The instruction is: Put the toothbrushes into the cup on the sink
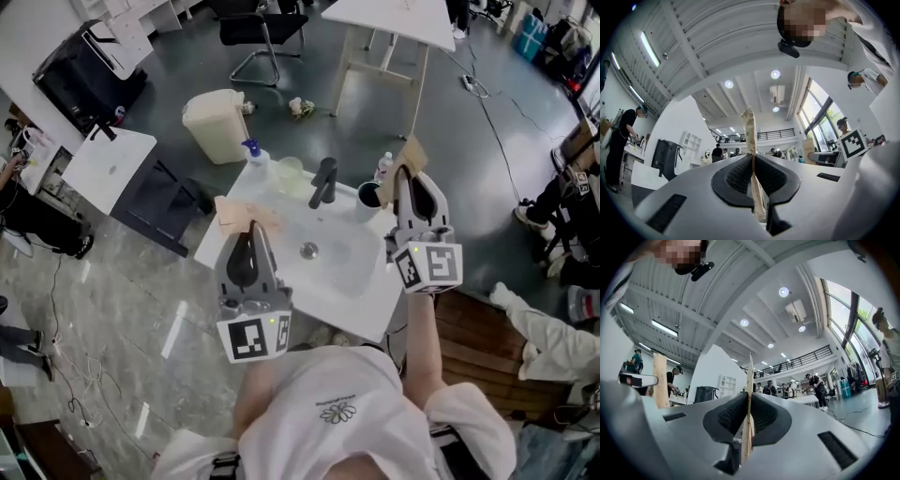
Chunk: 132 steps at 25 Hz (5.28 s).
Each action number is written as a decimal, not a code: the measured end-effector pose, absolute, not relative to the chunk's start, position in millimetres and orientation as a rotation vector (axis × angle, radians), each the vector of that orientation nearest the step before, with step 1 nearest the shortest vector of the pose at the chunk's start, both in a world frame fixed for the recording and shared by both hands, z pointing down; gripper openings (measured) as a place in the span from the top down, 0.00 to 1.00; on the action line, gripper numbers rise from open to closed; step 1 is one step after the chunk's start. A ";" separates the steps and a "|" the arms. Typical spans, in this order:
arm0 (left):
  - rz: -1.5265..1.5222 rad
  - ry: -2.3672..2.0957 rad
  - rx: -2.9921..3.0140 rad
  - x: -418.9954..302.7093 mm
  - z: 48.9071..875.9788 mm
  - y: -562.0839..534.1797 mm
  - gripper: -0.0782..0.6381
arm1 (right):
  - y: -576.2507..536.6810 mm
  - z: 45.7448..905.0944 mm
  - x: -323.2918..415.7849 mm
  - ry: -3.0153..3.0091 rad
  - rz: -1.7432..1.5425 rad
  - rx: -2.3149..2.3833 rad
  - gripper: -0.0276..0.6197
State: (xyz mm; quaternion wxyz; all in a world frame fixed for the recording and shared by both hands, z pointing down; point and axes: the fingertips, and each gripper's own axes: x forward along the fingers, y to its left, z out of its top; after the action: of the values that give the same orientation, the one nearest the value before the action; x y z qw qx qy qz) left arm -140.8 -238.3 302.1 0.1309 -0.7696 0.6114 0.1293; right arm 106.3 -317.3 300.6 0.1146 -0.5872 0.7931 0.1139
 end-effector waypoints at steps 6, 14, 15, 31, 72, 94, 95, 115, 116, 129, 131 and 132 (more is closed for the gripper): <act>0.385 1.774 -2.221 -148.6 299.6 -236.6 0.85 | -367.3 349.3 119.7 2.334 0.209 -1.797 0.92; 0.323 1.819 -2.203 -155.6 304.5 -235.3 0.85 | -403.6 407.3 117.3 2.419 0.109 -1.876 0.92; 0.313 1.817 -2.209 -154.4 306.1 -235.4 0.85 | -403.5 412.9 116.2 2.435 0.101 -1.875 0.92; 0.250 1.750 -2.278 -136.4 316.7 -236.8 0.85 | -380.7 478.7 108.4 2.523 -0.044 -1.927 0.92; 0.323 1.807 -2.239 -142.8 318.0 -236.2 0.85 | -254.5 352.2 25.6 2.570 0.389 -1.626 0.94; 0.281 1.811 -2.198 -141.1 331.9 -248.0 0.85 | -265.4 344.2 22.4 2.537 0.353 -1.601 0.94; 0.268 1.821 -2.197 -142.5 336.3 -250.8 0.85 | -266.5 344.9 21.8 2.535 0.350 -1.602 0.94; 0.260 1.723 -2.313 -154.7 340.8 -436.7 0.85 | -283.4 365.9 0.9 2.537 0.162 -1.658 0.94; 0.236 1.727 -2.331 -153.1 353.2 -446.3 0.85 | -283.0 368.3 -1.6 2.539 0.147 -1.654 0.94; 0.102 1.797 -2.441 -149.2 469.1 -504.1 0.85 | -267.8 453.5 5.2 2.650 -0.137 -1.771 0.94; 0.064 1.791 -2.453 -145.4 481.4 -506.5 0.85 | -268.4 457.8 6.4 2.644 -0.156 -1.774 0.94; 0.048 1.793 -2.458 -144.2 487.2 -507.5 0.85 | -268.4 459.8 6.9 2.645 -0.160 -1.775 0.94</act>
State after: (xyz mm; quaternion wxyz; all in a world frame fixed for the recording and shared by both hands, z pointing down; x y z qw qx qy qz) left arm -144.2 -507.5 487.2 0.0493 -0.8068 0.5885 0.0158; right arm 6.9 -268.4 459.8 -0.0239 -0.5565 0.8290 -0.0502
